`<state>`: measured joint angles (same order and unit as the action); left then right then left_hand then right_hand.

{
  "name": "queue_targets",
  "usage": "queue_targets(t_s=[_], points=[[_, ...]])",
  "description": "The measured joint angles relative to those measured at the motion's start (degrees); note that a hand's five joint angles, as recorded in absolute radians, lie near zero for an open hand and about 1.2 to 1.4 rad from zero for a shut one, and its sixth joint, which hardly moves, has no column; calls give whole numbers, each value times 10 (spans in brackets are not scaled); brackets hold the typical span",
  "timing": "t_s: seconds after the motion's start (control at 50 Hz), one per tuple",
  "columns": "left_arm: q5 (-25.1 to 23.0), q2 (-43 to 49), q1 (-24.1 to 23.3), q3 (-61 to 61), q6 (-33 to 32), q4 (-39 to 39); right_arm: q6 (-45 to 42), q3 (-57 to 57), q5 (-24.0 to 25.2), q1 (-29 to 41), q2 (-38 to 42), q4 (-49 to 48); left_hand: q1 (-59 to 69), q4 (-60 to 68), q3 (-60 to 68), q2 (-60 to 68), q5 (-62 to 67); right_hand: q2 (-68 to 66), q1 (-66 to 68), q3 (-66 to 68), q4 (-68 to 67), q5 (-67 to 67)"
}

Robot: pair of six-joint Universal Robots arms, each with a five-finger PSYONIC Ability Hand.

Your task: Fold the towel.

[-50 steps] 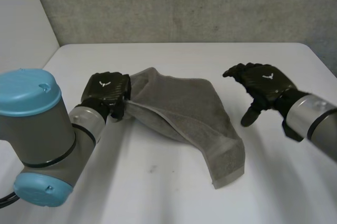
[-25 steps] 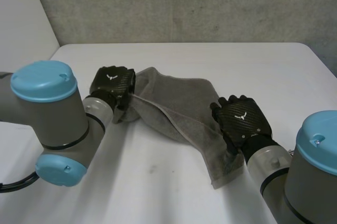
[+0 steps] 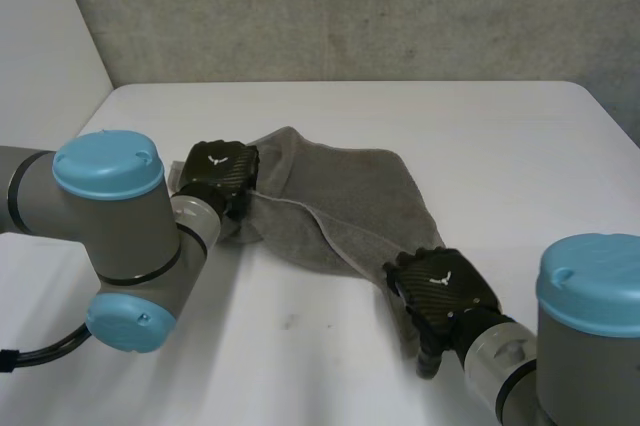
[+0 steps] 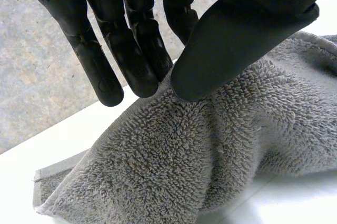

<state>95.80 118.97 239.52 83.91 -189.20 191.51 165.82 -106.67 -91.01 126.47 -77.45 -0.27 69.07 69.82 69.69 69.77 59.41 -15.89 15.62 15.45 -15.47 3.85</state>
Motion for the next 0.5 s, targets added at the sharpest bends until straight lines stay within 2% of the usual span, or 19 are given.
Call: queue_targets(t_s=[0.12, 0.34, 0.5], points=[[0, -2, 1, 3, 1, 0, 2, 5, -2, -1, 39, -15, 0, 0, 0, 0, 0, 20, -27, -18, 12, -9], [0, -6, 2, 10, 3, 0, -23, 2, -80, -20, 61, -122, 0, 0, 0, 0, 0, 20, -27, -18, 12, -9], [0, -6, 2, 12, 4, 0, -69, 6, -96, -29, 94, -152, 0, 0, 0, 0, 0, 20, -27, -18, 12, -9]])
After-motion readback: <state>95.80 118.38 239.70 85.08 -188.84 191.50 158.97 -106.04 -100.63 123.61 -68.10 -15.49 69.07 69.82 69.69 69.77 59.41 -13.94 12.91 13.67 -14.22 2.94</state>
